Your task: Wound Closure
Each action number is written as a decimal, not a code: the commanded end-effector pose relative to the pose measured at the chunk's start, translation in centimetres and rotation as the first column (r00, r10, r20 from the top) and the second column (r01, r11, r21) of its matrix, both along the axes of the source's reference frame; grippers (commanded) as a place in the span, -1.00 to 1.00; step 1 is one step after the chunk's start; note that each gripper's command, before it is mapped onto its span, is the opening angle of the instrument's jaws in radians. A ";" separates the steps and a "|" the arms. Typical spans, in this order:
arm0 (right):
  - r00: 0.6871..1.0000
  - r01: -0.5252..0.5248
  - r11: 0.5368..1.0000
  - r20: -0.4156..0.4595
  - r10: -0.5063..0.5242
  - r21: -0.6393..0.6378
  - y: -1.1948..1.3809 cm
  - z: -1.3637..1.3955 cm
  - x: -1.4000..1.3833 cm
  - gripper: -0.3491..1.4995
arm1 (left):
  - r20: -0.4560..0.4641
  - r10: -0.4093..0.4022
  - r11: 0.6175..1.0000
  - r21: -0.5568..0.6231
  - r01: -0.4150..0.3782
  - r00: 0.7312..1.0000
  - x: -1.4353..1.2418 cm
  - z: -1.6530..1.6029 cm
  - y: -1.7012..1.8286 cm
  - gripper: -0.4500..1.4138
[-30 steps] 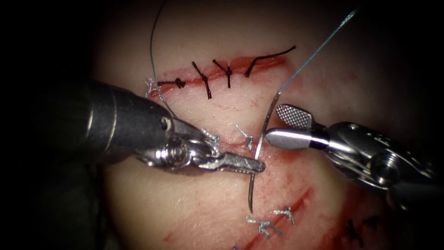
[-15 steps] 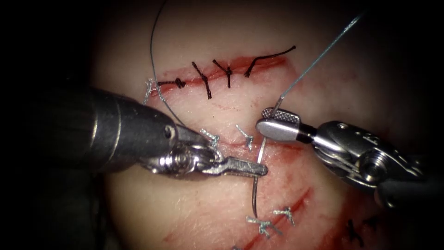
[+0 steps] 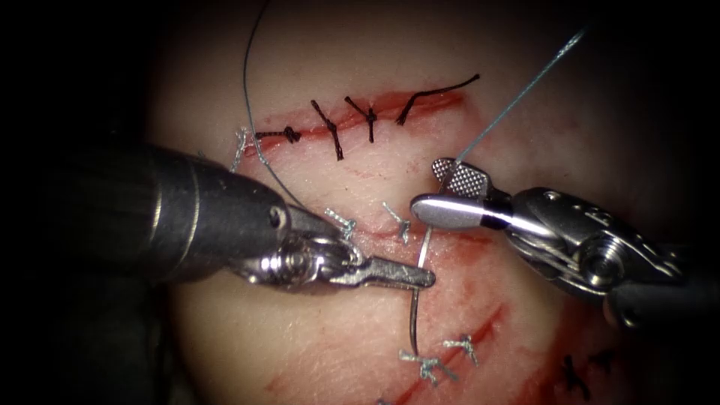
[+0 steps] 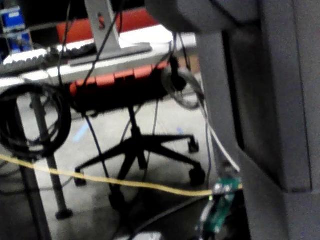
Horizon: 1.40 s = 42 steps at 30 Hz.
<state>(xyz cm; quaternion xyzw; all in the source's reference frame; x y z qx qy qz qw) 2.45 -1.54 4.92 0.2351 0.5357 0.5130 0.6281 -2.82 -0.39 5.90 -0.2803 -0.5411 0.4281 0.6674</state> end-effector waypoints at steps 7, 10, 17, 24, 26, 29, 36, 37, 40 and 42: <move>1.000 0.001 1.000 -0.012 -0.002 -0.003 -0.01 0.01 0.08 -1.00 | 0.000 0.000 1.000 0.012 0.000 1.000 -0.05 0.05 -0.02 -0.87; 1.000 0.011 1.000 -0.017 -0.011 -0.002 -0.02 0.00 0.07 -1.00 | 0.001 0.002 1.000 0.013 -0.002 1.000 -0.05 0.05 -0.02 -0.78; 0.999 0.045 0.995 -0.016 -0.046 -0.091 0.08 0.04 -0.10 -1.00 | 0.132 -0.031 0.984 -0.172 0.054 0.991 -0.04 0.10 0.18 0.68; 0.988 0.091 0.882 -0.068 -0.137 -0.463 0.54 0.16 -0.56 -1.00 | 0.140 -0.015 0.766 -0.635 0.101 0.990 0.25 0.24 0.48 0.64; 1.000 0.006 0.866 0.014 0.001 -0.501 0.69 0.15 -0.69 -1.00 | 0.118 0.023 0.657 -0.750 0.074 0.993 0.33 0.29 0.61 0.53; 0.994 0.021 0.781 0.096 0.050 -0.624 0.84 0.15 -0.83 -1.00 | 0.121 0.104 0.560 -0.827 0.042 0.987 0.48 0.35 0.75 -0.44; 0.987 0.024 0.582 0.112 0.115 -0.813 0.94 0.23 -0.91 -1.00 | 0.019 0.212 0.538 -0.837 -0.100 0.977 0.53 0.48 0.66 -1.00; 0.986 0.030 0.551 0.114 0.119 -0.834 0.94 0.24 -0.90 -1.00 | 0.006 0.241 0.514 -0.849 -0.123 0.970 0.51 0.49 0.65 -1.00; 0.985 0.040 0.473 0.115 0.132 -0.880 0.89 0.28 -0.85 -1.00 | -0.079 0.299 0.424 -0.881 -0.207 0.951 0.39 0.50 0.62 -1.00; 0.982 0.057 0.443 0.130 0.136 -0.895 0.86 0.29 -0.82 -1.00 | -0.129 0.325 0.380 -0.889 -0.254 0.937 0.27 0.51 0.58 -1.00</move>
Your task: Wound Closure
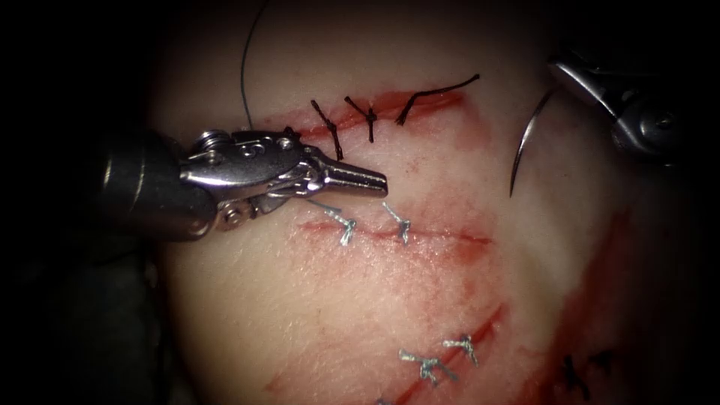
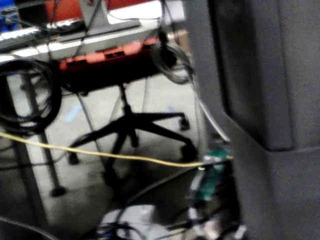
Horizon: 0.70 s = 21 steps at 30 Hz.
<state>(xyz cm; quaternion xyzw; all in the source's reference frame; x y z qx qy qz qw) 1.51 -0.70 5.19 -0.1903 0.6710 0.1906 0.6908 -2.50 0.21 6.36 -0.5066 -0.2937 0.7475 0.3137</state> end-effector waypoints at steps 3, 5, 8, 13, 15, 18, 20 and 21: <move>1.000 0.005 0.999 0.024 -0.004 -0.046 -0.01 0.03 0.15 -1.00 | -0.030 0.047 0.999 -0.002 -0.047 0.998 -0.30 0.02 -0.12 -1.00; 0.999 -0.005 0.998 0.035 0.007 -0.056 -0.04 0.03 0.16 -1.00 | -0.036 0.048 0.999 -0.003 -0.048 0.998 -0.50 0.01 -0.20 -1.00; 0.999 -0.011 0.998 0.041 0.014 -0.061 -0.08 0.02 0.18 -1.00 | -0.115 -0.023 1.000 -0.021 0.021 0.993 -0.77 0.05 -0.34 -1.00; 0.998 -0.031 0.998 0.050 0.033 -0.056 -0.18 -0.08 0.22 -1.00 | -0.280 -0.006 0.995 -0.095 -0.022 0.960 -1.07 0.33 -0.68 -1.00; 0.998 -0.033 0.998 0.051 0.035 -0.055 -0.20 -0.10 0.25 -1.00 | -0.303 0.000 0.994 -0.103 -0.032 0.953 -1.08 0.44 -0.78 -1.00; 0.998 -0.033 0.998 0.051 0.036 -0.055 -0.24 -0.13 0.29 -1.00 | -0.375 -0.015 0.991 -0.129 -0.036 0.927 -1.06 0.61 -0.90 -1.00; 0.998 -0.031 0.998 0.051 0.034 -0.055 -0.26 -0.15 0.31 -1.00 | -0.419 -0.047 0.987 -0.160 -0.023 0.907 -1.03 0.70 -0.99 -1.00; 0.998 -0.031 0.998 0.051 0.034 -0.055 -0.27 -0.16 0.32 -1.00 | -0.434 -0.056 0.986 -0.168 -0.020 0.899 -1.02 0.74 -1.03 -1.00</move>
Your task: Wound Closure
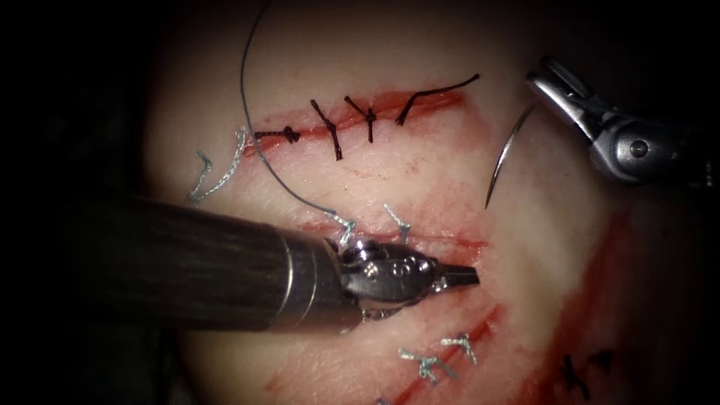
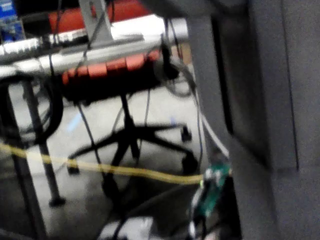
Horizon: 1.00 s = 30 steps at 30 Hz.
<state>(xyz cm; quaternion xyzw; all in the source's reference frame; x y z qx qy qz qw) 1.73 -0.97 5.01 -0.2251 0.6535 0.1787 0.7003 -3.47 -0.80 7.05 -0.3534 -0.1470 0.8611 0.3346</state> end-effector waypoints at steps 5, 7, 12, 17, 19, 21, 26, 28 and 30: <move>1.000 0.003 1.000 -0.004 -0.003 0.000 -0.01 0.00 0.12 -1.00 | -0.054 -0.005 0.998 -0.070 0.001 0.999 -0.03 0.10 -0.12 -1.00; 1.000 0.005 1.000 -0.005 -0.005 -0.001 -0.02 -0.01 0.13 -1.00 | -0.061 -0.015 0.997 -0.077 0.010 0.998 -0.04 0.08 -0.11 -1.00; 1.000 0.011 1.000 -0.006 -0.011 -0.005 -0.05 0.00 0.16 -1.00 | -0.073 -0.042 0.996 -0.087 0.036 0.996 -0.04 -0.02 -0.07 -1.00; 1.000 0.014 0.998 0.028 -0.013 -0.059 -0.08 0.02 0.26 -1.00 | -0.084 -0.074 0.994 -0.089 0.066 0.994 -0.03 -0.09 0.00 -1.00; 0.999 0.022 0.994 0.051 -0.017 -0.106 -0.10 0.05 0.32 -1.00 | -0.089 -0.083 0.993 -0.094 0.074 0.993 -0.02 -0.09 0.00 -1.00; 0.996 0.050 0.985 0.076 -0.038 -0.166 -0.14 0.10 0.38 -1.00 | -0.095 -0.092 0.991 -0.104 0.082 0.991 -0.01 -0.06 -0.01 -1.00; 0.991 0.096 0.953 0.120 -0.063 -0.286 -0.27 0.19 0.43 -1.00 | -0.101 -0.095 0.991 -0.109 0.084 0.990 0.04 0.00 -0.01 -1.00; 0.990 0.102 0.945 0.121 -0.067 -0.311 -0.28 0.18 0.39 -1.00 | -0.108 -0.092 0.991 -0.110 0.080 0.990 0.06 0.02 -0.01 -1.00; 0.994 0.086 0.934 0.099 -0.055 -0.347 -0.28 0.16 0.32 -1.00 | -0.109 -0.086 0.991 -0.110 0.074 0.990 0.07 0.03 -0.01 -1.00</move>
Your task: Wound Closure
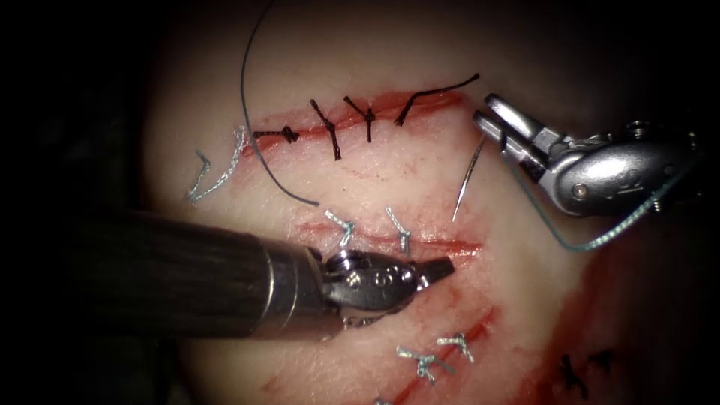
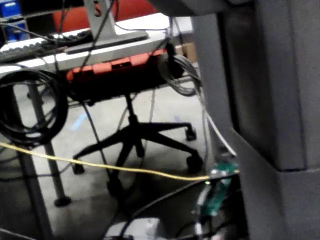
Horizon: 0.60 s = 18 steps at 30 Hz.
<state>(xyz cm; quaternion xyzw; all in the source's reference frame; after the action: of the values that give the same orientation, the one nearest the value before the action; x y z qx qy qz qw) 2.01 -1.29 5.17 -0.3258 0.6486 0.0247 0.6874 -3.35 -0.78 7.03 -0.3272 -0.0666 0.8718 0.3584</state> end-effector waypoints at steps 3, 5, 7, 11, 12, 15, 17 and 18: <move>0.999 -0.035 0.999 -0.042 0.034 -0.030 0.02 0.01 0.00 -1.00 | -0.003 0.002 1.000 0.004 -0.002 1.000 -0.04 0.06 -0.02 -1.00; 0.997 -0.045 0.998 -0.062 0.043 -0.040 -0.01 0.02 0.00 -1.00 | -0.002 0.003 1.000 0.006 -0.003 1.000 -0.04 0.05 -0.02 -1.00; 0.998 -0.044 0.997 -0.057 0.041 -0.060 -0.06 0.02 0.01 -1.00 | -0.002 0.002 1.000 0.007 -0.002 1.000 -0.04 0.04 -0.02 -1.00; 0.998 -0.031 0.996 -0.053 0.026 -0.089 -0.23 0.06 0.07 -1.00 | -0.002 0.001 1.000 0.007 -0.001 1.000 -0.04 0.04 -0.02 -1.00; 0.999 -0.027 0.994 -0.045 0.022 -0.102 -0.27 0.08 0.09 -1.00 | -0.002 0.001 1.000 0.008 -0.001 1.000 -0.04 0.03 -0.02 -1.00; 0.999 -0.015 0.991 -0.032 0.011 -0.129 -0.37 0.17 0.15 -1.00 | -0.002 0.000 1.000 0.008 0.000 1.000 -0.04 0.03 -0.02 -1.00; 1.000 0.008 0.989 -0.026 -0.012 -0.150 -0.41 0.24 0.18 -1.00 | -0.002 -0.001 1.000 0.009 0.001 1.000 -0.04 0.02 -0.01 -1.00; 1.000 0.012 0.988 -0.024 -0.016 -0.151 -0.42 0.25 0.19 -1.00 | -0.002 -0.001 1.000 0.010 0.002 1.000 -0.04 0.01 -0.01 -1.00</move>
<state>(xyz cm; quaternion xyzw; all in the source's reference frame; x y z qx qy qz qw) 2.10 -1.71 5.39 -0.3735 0.6583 -0.0267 0.6531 -3.35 -0.77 6.98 -0.3248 -0.0701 0.8714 0.3609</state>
